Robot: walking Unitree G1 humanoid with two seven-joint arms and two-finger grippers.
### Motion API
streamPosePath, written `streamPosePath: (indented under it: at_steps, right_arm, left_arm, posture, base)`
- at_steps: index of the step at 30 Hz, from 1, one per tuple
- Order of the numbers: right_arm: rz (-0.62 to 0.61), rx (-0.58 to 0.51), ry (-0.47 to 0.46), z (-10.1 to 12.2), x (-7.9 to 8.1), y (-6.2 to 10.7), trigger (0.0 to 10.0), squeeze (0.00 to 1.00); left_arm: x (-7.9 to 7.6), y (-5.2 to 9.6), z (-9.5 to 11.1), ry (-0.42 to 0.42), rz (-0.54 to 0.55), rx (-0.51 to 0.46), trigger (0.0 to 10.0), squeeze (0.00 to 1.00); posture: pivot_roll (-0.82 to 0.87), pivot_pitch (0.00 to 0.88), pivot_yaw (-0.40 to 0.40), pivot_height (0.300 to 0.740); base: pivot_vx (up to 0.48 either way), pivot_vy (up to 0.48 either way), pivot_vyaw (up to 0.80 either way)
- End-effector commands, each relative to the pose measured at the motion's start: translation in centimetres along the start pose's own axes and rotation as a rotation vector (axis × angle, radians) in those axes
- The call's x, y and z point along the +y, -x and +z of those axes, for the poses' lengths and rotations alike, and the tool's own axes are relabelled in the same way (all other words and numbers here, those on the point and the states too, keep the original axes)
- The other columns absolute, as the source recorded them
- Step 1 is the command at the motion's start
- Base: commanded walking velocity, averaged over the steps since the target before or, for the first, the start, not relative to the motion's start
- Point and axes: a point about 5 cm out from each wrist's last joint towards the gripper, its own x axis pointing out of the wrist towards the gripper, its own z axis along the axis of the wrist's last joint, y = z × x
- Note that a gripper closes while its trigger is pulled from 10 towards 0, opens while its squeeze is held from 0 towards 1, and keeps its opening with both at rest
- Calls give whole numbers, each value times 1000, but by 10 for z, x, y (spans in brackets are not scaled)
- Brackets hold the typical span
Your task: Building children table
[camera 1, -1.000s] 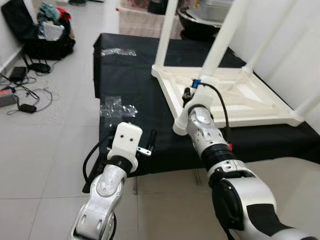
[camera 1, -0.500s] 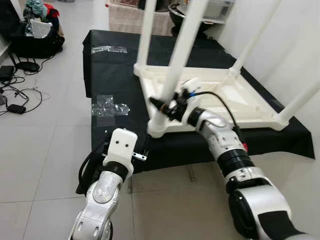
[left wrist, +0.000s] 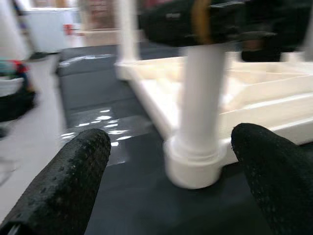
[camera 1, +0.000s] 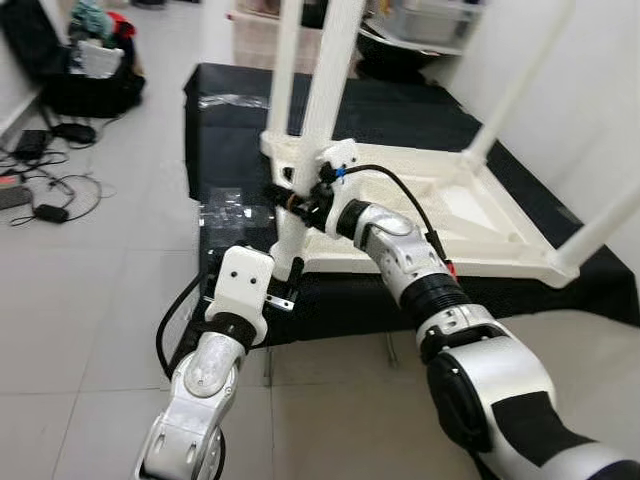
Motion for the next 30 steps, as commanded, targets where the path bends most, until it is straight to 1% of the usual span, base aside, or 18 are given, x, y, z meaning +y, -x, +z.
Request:
streamPosePath:
  at_steps: [1, 2, 3, 5, 6, 7, 8, 10, 14, 15, 16, 17, 18, 22, 24, 25, 28, 30]
  right_arm:
    - [-128, -12, 38, 7, -20, 7, 0, 0]
    - [-128, -12, 38, 7, -20, 7, 0, 0]
    - [-352, 36, 30, 5, -39, 16, 0, 0]
    - [-412, 51, 28, 4, -44, 18, 0, 0]
    - [-682, 38, -48, 0, -59, 31, 0, 0]
    - [-752, 36, -70, -2, -63, 35, 0, 0]
    - [-752, 36, -70, -2, -63, 35, 0, 0]
    - [-920, 38, -131, -10, -66, 41, 0, 0]
    - [-1020, 33, -208, -17, -60, 41, 0, 0]
    - [-993, 8, -243, -17, -49, 34, 3608, 0]
    - [-945, -11, -244, -16, -43, 29, 9373, 0]
    - [-945, -11, -244, -16, -43, 29, 9373, 0]
    - [-879, -34, -259, -13, -37, 23, 10000, 1000]
    - [-752, -91, -220, -6, -27, 16, 10000, 1000]
    - [-675, -128, -144, -2, -27, 17, 10000, 1000]
    - [-582, -110, -120, -5, -25, 16, 10000, 0]
    - [-405, -64, -127, -15, -23, 17, 10000, 0]
    - [-390, -62, -133, -17, -24, 18, 10000, 0]
  left_arm:
    - [-4, 1, -1, -4, -19, 5, 10000, 0]
    - [-4, 1, -1, -4, -19, 5, 10000, 0]
    - [-4, 0, -1, 0, -24, 5, 10000, 0]
    - [-4, -1, -1, 1, -25, 5, 10000, 0]
    - [-5, -2, -1, 1, -32, 2, 10000, 0]
    - [-6, -2, -1, 1, -33, 1, 10000, 0]
    - [-6, -2, -1, 1, -33, 1, 10000, 0]
    - [-7, -3, -1, 5, -36, -1, 10000, 0]
    - [-9, -3, 0, 4, -42, -4, 10000, 0]
    - [-10, -2, -1, 3, -46, 0, 10000, 0]
    - [-10, -2, -1, 3, -47, 2, 10000, 0]
    - [-10, -2, -1, 3, -47, 2, 10000, 0]
    - [-11, -1, -2, 5, -47, 3, 10000, 0]
    - [-11, 2, -4, 5, -42, 10, 10000, 0]
    - [-11, 5, -6, 5, -34, 19, 10000, 0]
    - [-10, 6, -7, 6, -30, 21, 10000, 0]
    - [-9, 7, -8, 1, -29, 24, 10000, 0]
    - [-9, 7, -8, -1, -30, 25, 10000, 0]
  posture:
    - [110, 136, -190, 740]
    - [110, 136, -190, 740]
    - [99, 139, -175, 740]
    - [99, 139, -175, 740]
    - [94, 141, -179, 740]
    - [94, 141, -179, 740]
    - [94, 141, -179, 740]
    - [100, 133, -179, 740]
    - [106, 130, -182, 740]
    - [109, 127, -186, 740]
    - [108, 127, -185, 740]
    - [108, 127, -185, 740]
    - [112, 112, -186, 740]
    - [115, 103, -191, 740]
    - [122, 91, -194, 740]
    - [124, 87, -195, 740]
    - [128, 79, -196, 740]
    - [128, 79, -196, 740]
  base:
    - [0, 0, 0]
    - [0, 0, 0]
    - [0, 0, 0]
    - [0, 0, 0]
    - [0, 0, 0]
    - [0, 0, 0]
    - [0, 0, 0]
    - [0, 0, 0]
    - [0, 0, 0]
    - [0, 0, 0]
    - [0, 0, 0]
    - [0, 0, 0]
    - [0, 0, 0]
    - [0, 0, 0]
    - [0, 0, 0]
    - [0, 0, 0]
    - [0, 0, 0]
    - [0, 0, 0]
